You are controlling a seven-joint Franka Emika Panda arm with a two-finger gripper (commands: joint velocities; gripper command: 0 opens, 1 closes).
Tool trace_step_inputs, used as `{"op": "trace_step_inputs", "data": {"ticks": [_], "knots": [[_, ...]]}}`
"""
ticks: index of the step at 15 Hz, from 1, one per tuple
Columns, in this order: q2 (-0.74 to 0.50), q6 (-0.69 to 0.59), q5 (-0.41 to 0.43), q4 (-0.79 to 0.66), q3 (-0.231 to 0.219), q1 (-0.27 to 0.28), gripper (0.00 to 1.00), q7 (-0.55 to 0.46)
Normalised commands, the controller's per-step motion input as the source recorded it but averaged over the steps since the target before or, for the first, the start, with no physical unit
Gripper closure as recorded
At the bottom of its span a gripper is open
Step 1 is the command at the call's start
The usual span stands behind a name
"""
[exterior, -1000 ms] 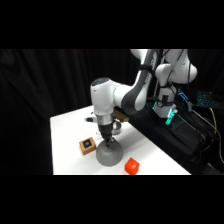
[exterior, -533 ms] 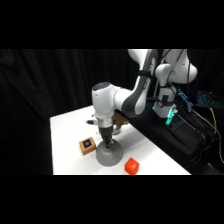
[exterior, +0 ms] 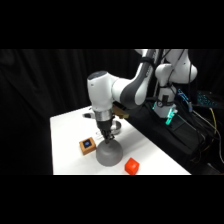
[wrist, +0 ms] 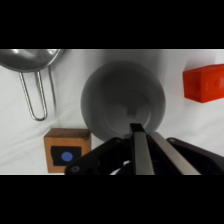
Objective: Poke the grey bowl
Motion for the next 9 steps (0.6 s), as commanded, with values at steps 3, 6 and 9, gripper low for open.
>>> {"op": "trace_step_inputs", "data": {"ticks": [3,6,9], "knots": [[-0.30,-0.47,-0.015,0.12,-0.030,0.021,0.74,0.06],[-0.20,-0.43,0.047,0.18,0.004,0.017,0.53,0.05],[-0.15,-0.33,0.061,0.15,0.005,0.007,0.19,0.02]]}}
